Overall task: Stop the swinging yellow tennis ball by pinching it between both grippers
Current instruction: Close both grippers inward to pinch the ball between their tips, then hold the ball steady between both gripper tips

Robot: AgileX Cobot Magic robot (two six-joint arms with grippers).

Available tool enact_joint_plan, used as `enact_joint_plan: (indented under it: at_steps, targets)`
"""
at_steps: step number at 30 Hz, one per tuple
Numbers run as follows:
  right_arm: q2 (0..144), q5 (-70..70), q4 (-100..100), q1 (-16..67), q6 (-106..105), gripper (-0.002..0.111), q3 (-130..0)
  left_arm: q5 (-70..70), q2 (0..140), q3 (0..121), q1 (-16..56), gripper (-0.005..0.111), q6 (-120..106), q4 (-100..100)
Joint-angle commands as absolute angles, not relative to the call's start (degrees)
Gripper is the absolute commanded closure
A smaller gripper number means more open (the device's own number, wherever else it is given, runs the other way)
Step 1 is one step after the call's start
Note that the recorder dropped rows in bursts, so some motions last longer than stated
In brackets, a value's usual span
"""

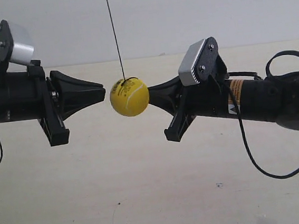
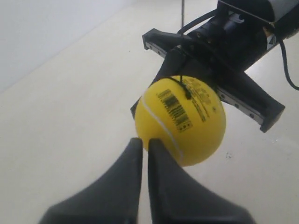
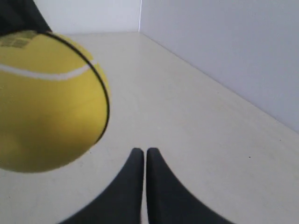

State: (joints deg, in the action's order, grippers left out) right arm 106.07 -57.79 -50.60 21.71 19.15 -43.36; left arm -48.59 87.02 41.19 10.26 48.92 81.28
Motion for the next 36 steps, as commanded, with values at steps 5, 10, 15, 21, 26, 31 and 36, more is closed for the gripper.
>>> enact_joint_plan:
  at_steps: [5, 10, 15, 21, 26, 31, 36]
  targets:
    - [105.6, -58.69, -53.29, 21.85, 19.93, 0.108, -43.58, -52.46, 86.73, 41.41, 10.53, 0.102, 49.45, 84.03]
    - [101.54, -56.39, -57.38, 21.85, 22.24, 0.108, -43.58, -52.46, 86.73, 41.41, 10.53, 0.102, 49.45, 84.03]
    - [99.83, -54.97, -58.64, 21.85, 23.31, 0.108, -43.58, -52.46, 86.73, 41.41, 10.53, 0.102, 49.45, 84.03]
    - [99.83, -54.97, -58.75, 21.85, 23.29, 0.108, -43.58, -52.46, 86.73, 41.41, 10.53, 0.102, 49.19, 84.04]
    - [99.83, -54.97, -58.75, 21.85, 23.29, 0.108, -43.58, -52.46, 86.73, 41.41, 10.53, 0.102, 49.19, 84.04]
    - [99.83, -55.13, -58.76, 21.85, 23.29, 0.108, -43.58, -52.46, 86.73, 41.41, 10.53, 0.102, 49.19, 84.04]
    - [99.83, -54.98, -58.76, 21.85, 23.29, 0.108, -43.58, -52.46, 86.73, 41.41, 10.53, 0.102, 49.19, 84.04]
